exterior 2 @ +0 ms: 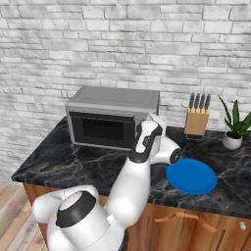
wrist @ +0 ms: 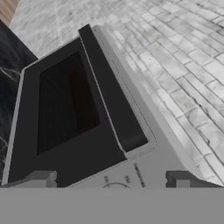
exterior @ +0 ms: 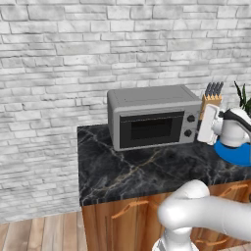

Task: Pull the toaster oven rack outwards. Pick up the baguette from the plate and place it on the toaster oven rack. Close the toaster oven door fully and set the temperature to the lowest setting.

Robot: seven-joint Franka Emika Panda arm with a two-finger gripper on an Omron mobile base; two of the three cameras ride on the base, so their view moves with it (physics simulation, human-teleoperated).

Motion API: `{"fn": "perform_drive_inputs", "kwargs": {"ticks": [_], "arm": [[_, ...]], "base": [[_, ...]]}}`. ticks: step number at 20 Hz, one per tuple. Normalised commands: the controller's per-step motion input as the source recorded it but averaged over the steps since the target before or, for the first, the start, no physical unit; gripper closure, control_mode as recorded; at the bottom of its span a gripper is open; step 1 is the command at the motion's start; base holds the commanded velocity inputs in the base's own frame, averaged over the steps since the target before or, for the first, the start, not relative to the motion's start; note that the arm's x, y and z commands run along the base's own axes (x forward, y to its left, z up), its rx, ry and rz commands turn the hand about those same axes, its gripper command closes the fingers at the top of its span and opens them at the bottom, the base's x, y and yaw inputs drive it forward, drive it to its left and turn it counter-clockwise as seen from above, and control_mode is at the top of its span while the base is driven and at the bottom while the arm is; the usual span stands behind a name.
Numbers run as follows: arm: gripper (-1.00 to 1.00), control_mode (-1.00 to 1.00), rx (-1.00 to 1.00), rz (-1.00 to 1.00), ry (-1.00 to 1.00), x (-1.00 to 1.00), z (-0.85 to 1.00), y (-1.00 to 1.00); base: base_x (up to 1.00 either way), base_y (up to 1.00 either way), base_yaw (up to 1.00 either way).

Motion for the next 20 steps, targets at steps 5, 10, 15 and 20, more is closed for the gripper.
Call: {"fn": "perform_drive_inputs", "kwargs": {"ticks": [5,10,15,20], "arm": [[-1.0,-1.0,0.03,0.0,0.0,0.2,-0.11,0.0],[-1.0,-1.0,0.03,0.0,0.0,0.24,-0.05,0.0],[-1.0,-1.0,0.02,0.0,0.0,0.18,-0.12,-0.03],[-1.0,-1.0,0.03,0.0,0.0,0.15,-0.18,-0.14]], "base": [[0.0,0.0,0.0],[0.0,0.0,0.0],[0.0,0.0,0.0],[0.0,0.0,0.0]]}}
